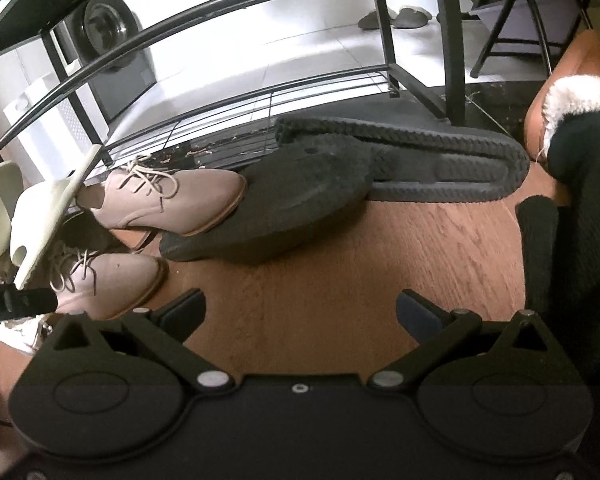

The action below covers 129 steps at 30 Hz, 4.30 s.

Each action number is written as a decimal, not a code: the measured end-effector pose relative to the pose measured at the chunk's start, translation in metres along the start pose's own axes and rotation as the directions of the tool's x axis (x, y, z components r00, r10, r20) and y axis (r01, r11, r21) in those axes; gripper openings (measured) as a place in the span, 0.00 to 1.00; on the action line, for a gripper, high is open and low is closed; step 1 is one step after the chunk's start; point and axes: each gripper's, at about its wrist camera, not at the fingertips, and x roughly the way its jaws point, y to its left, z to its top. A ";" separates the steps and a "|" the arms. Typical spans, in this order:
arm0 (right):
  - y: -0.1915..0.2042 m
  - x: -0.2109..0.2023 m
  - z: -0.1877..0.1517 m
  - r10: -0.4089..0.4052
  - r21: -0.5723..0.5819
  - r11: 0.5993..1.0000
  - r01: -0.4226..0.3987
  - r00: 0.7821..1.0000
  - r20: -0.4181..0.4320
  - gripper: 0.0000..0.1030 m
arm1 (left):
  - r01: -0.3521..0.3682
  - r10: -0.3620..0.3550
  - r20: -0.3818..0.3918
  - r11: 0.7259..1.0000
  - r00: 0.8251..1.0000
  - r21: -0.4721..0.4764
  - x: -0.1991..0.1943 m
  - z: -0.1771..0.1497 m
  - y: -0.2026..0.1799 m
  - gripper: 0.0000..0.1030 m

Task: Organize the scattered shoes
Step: 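Move the left gripper toward the pale green slides on the shoe pile, then close the left gripper on a pale green slide, then lift the pale green slide off the pile with the left gripper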

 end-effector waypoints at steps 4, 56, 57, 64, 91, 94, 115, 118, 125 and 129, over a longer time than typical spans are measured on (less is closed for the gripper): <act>-0.003 0.003 -0.003 0.020 0.008 1.000 -0.020 1.000 0.022 1.00 | -0.041 0.040 0.037 0.999 0.999 0.035 0.009 0.005 -0.009 0.99; 0.020 0.016 -0.024 0.055 -0.141 0.989 -0.043 0.995 0.082 1.00 | -0.319 0.260 0.360 0.941 0.896 0.116 0.038 0.018 -0.013 0.99; 0.020 0.015 -0.024 0.056 -0.140 0.989 -0.044 0.995 0.083 1.00 | -0.339 0.270 0.396 0.934 0.878 0.115 0.030 0.014 -0.020 0.99; 0.014 0.012 -0.021 0.039 -0.114 0.993 -0.027 0.994 0.101 1.00 | -0.411 0.384 0.461 0.910 0.800 -0.046 0.007 0.013 -0.015 0.99; 0.012 0.022 -0.027 0.004 -0.113 0.994 0.001 0.999 0.049 1.00 | -0.495 0.558 0.298 0.828 0.774 -0.264 0.031 0.051 0.057 0.99; 0.012 0.022 -0.026 0.004 -0.111 0.994 0.002 0.999 0.051 1.00 | -0.505 0.571 0.256 0.816 0.780 -0.279 0.035 0.051 0.066 0.99; 0.016 0.024 -0.029 0.008 -0.134 0.991 -0.004 1.000 0.028 1.00 | -0.462 0.518 0.314 0.854 0.795 -0.240 0.047 0.061 0.082 0.98; 0.016 0.024 -0.029 0.007 -0.134 0.991 -0.003 1.000 0.026 1.00 | -0.487 0.531 0.302 0.847 0.792 -0.214 0.053 0.061 0.080 0.98; 0.017 0.026 -0.030 0.004 -0.140 0.990 -0.001 1.000 0.018 1.00 | -0.456 0.519 0.332 0.853 0.788 -0.252 0.043 0.056 0.084 0.75; 0.018 0.025 -0.031 0.011 -0.145 0.989 -0.008 1.000 0.019 1.00 | -0.453 0.519 0.328 0.853 0.790 -0.259 0.039 0.053 0.081 0.75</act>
